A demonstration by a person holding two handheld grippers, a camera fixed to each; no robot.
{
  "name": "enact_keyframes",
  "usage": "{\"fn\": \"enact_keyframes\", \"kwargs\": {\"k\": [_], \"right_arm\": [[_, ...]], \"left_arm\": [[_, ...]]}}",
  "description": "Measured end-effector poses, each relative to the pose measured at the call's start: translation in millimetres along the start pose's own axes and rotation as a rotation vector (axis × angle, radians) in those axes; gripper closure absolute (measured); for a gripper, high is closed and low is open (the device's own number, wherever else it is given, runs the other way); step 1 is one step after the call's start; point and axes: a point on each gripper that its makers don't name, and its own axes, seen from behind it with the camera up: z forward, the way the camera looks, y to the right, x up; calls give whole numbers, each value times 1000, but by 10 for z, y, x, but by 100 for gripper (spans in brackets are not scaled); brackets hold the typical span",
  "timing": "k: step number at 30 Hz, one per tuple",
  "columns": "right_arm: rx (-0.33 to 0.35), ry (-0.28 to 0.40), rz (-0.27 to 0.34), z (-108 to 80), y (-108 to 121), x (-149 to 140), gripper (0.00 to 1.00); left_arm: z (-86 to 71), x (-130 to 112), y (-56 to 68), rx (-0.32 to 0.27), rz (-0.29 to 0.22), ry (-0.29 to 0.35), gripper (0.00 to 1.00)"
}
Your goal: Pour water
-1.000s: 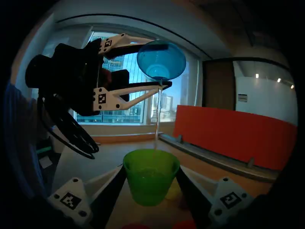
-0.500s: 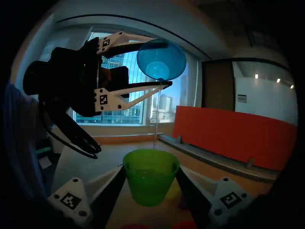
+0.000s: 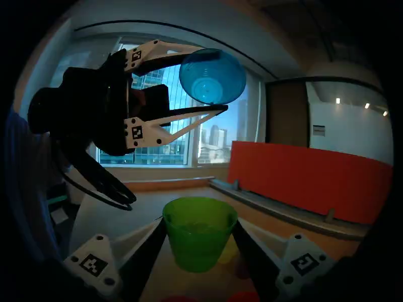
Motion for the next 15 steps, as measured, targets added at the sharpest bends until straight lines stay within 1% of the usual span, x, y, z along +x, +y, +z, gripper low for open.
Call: {"fn": "enact_keyframes", "kwargs": {"k": [9, 12, 15], "right_arm": [[-2, 0, -1, -14, 0, -3, 10], [-3, 1, 0, -16, 2, 0, 10], [-4, 1, -2, -17, 1, 2, 10]], "left_arm": [[50, -59, -35, 7, -27, -6, 15], [65, -121, -8, 4, -67, -21, 15], [77, -188, 17, 5, -144, -40, 15]]}}
